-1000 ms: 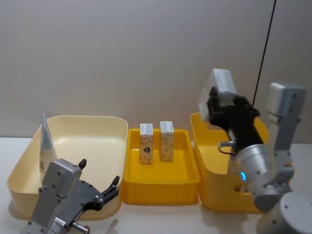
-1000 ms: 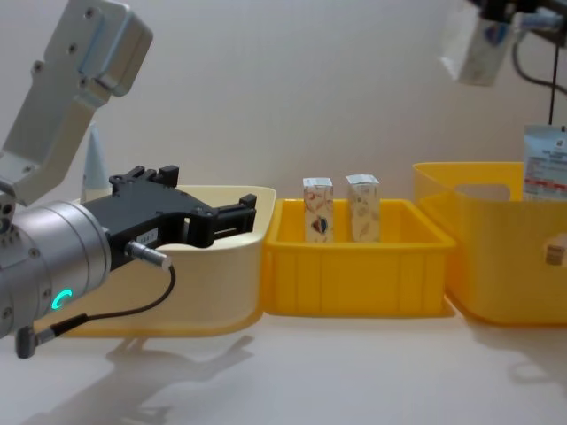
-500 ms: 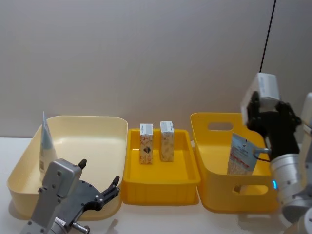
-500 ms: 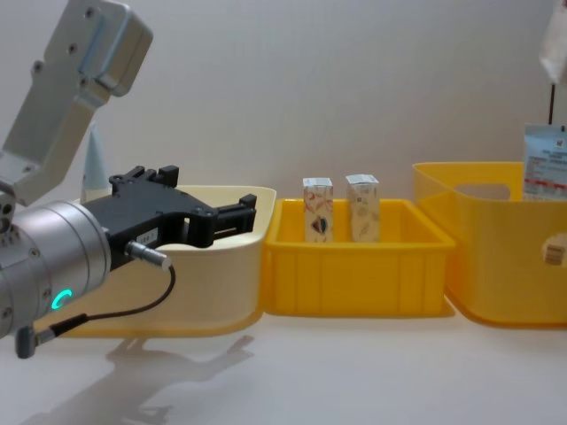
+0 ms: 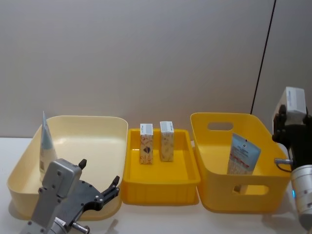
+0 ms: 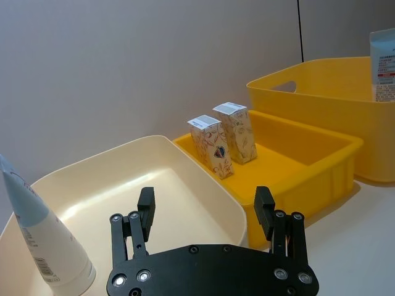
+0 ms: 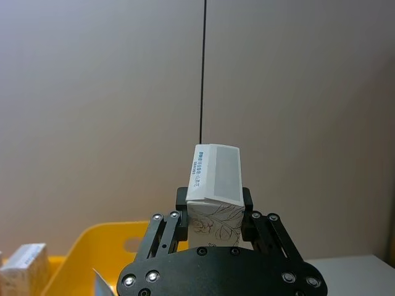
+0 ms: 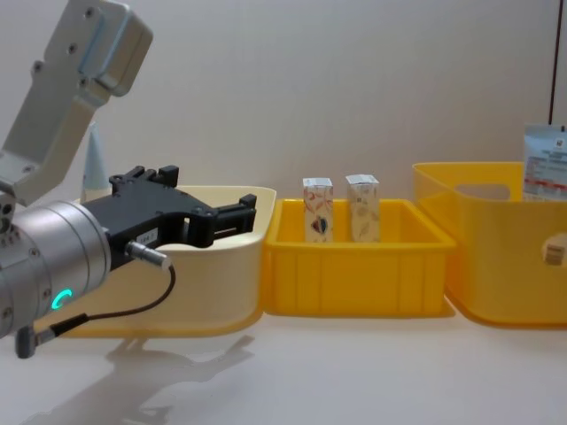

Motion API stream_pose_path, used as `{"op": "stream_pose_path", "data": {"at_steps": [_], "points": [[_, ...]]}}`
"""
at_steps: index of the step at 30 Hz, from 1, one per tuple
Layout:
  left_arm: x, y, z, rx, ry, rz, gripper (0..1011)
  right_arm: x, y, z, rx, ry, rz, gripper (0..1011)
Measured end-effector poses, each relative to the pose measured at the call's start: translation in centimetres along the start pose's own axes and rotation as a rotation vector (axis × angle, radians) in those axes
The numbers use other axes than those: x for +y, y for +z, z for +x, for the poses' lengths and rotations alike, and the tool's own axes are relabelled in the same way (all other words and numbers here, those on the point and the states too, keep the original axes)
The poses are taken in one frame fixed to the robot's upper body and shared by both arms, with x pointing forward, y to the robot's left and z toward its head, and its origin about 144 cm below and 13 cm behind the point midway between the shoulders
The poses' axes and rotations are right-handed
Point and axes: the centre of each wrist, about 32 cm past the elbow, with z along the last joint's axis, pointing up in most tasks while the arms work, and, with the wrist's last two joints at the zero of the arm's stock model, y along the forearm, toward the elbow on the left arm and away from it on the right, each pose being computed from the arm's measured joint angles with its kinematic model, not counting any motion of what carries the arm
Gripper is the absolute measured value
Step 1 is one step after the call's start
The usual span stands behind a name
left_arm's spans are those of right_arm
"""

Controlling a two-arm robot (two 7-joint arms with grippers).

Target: Bimanual collaborative sorting of washing and personal care products

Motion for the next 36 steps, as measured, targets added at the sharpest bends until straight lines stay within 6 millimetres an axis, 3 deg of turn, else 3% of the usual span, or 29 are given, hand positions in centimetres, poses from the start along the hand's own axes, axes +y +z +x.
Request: {"op": "stream_pose_path", "data": {"at_steps": [20,32,36], "points": [[0.0,0.0,0.0,0.0,0.0,0.0,1003,0.8,-1.0,0.7,-0.02,0.059,-0.232,444],[0.0,0.0,0.0,0.0,0.0,0.0,1003,0.9,-1.1,0.5,-0.013,0.127,-0.257,444],[0.0,0.0,0.0,0.0,0.0,0.0,1003,0.9,-1.2,0.5,-0.013,0.139,-0.26,515]]}}
